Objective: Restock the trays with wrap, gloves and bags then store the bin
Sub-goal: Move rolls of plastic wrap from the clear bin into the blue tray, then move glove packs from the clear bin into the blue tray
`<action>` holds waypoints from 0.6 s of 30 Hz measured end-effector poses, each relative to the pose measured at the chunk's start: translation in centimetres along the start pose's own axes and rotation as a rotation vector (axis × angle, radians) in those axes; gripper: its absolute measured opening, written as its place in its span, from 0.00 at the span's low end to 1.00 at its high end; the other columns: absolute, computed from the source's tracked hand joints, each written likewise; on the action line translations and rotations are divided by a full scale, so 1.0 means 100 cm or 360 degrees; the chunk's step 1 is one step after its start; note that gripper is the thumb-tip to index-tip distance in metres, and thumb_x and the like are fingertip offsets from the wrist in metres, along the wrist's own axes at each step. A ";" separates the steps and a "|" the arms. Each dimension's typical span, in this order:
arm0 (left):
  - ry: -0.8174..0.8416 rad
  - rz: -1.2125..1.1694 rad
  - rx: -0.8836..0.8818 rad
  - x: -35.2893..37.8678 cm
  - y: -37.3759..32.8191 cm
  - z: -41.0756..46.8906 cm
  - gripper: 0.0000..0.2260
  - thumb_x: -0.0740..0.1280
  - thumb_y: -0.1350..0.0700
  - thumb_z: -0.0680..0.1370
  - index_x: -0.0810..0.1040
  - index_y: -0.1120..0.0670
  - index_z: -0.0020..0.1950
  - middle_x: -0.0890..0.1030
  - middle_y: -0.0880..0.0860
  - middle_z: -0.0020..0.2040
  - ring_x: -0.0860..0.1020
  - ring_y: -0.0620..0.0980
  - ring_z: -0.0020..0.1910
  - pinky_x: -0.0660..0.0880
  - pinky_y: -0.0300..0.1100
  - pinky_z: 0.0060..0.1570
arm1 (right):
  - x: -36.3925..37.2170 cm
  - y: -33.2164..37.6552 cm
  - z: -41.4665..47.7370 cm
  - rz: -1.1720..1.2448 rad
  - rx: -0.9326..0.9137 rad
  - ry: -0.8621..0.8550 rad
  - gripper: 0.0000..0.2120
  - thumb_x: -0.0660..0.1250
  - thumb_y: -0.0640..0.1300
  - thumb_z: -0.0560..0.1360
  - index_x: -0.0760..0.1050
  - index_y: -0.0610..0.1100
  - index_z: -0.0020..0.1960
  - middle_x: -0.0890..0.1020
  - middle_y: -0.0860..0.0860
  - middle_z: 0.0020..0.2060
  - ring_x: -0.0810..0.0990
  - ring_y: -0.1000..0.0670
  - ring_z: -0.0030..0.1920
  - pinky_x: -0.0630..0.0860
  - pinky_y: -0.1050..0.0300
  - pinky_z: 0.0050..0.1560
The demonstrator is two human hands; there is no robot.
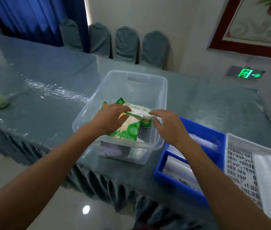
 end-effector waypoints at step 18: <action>0.0293 -0.0204 -0.0020 0.031 0.084 0.054 0.14 0.64 0.48 0.81 0.79 0.47 0.65 0.82 0.49 0.60 0.79 0.51 0.57 0.76 0.48 0.56 | 0.107 -0.021 0.099 -0.0282 0.0363 0.0355 0.18 0.65 0.47 0.79 0.76 0.48 0.68 0.79 0.46 0.65 0.75 0.44 0.65 0.72 0.49 0.64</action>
Point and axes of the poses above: each hand's wrist, its own z-axis towards the middle knuckle, its own x-axis out of the palm, y = z × x, the point moved 10 cm from there along z, towards the middle knuckle
